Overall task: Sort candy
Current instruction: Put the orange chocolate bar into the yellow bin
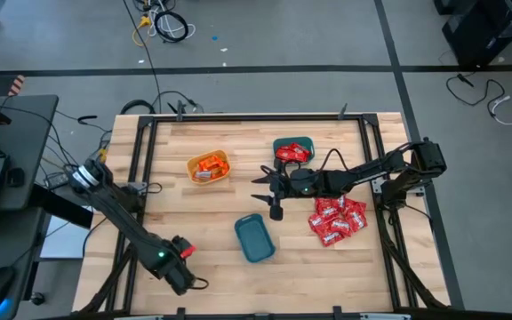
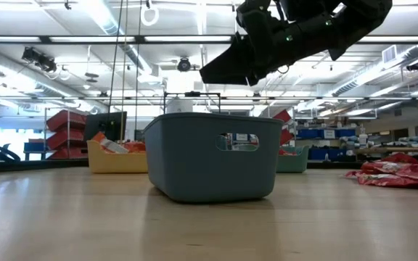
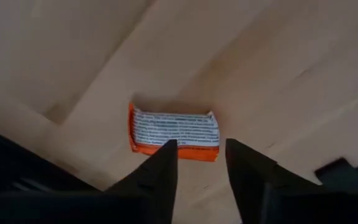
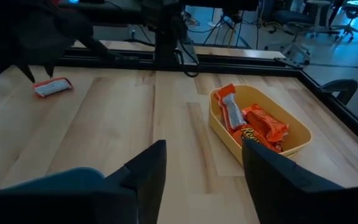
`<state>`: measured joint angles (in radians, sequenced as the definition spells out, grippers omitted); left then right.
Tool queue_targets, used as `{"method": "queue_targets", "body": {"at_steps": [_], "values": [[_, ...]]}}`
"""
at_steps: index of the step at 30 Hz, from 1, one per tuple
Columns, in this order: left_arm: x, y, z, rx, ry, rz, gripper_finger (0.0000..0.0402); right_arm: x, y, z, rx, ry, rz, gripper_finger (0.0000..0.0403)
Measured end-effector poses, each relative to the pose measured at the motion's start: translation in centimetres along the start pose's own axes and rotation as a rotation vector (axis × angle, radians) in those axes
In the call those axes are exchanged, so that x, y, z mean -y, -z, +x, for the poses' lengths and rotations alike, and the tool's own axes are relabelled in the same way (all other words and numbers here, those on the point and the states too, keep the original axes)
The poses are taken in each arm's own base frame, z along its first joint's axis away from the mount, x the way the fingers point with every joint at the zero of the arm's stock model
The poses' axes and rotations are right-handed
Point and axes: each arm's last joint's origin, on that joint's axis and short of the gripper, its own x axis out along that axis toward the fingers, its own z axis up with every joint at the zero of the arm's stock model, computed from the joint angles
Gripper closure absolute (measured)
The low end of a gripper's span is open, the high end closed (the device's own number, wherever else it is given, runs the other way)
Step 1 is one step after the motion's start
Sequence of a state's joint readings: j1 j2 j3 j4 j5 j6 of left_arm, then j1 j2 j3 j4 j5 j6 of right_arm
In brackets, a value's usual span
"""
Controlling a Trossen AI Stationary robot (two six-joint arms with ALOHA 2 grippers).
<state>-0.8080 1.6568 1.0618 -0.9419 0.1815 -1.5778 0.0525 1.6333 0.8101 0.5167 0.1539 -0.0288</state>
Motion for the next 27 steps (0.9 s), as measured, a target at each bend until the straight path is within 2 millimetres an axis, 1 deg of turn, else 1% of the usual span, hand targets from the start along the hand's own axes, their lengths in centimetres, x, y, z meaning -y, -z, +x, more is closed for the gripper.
{"method": "queue_targets", "body": {"at_steps": [7,13,18,22,24,27], "values": [[0.4,0.0,1.5,-0.088,-0.051,-0.017,0.0223,0.0,0.1,0.0,-0.009,-0.001,-0.001,0.0199],[0.5,-0.1,1.8,-0.099,-0.061,-0.04,0.0201,0.0,0.2,0.0,-0.018,-0.001,-0.003,0.0199],[0.5,0.0,1.9,-0.055,-0.063,-0.035,0.019,0.0,0.2,0.0,-0.024,-0.001,-0.004,0.0199],[0.5,-0.1,1.9,-0.026,-0.065,-0.038,0.0188,0.0,0.3,0.0,-0.026,-0.001,-0.004,0.0199],[0.6,-0.2,2.2,-0.02,-0.073,-0.036,0.0188,0.0,0.3,0.0,-0.027,-0.001,-0.005,0.0199],[0.7,-0.1,3.0,-0.023,-0.099,-0.017,0.0188,0.0,0.3,0.0,-0.028,-0.002,-0.005,0.0199]]}}
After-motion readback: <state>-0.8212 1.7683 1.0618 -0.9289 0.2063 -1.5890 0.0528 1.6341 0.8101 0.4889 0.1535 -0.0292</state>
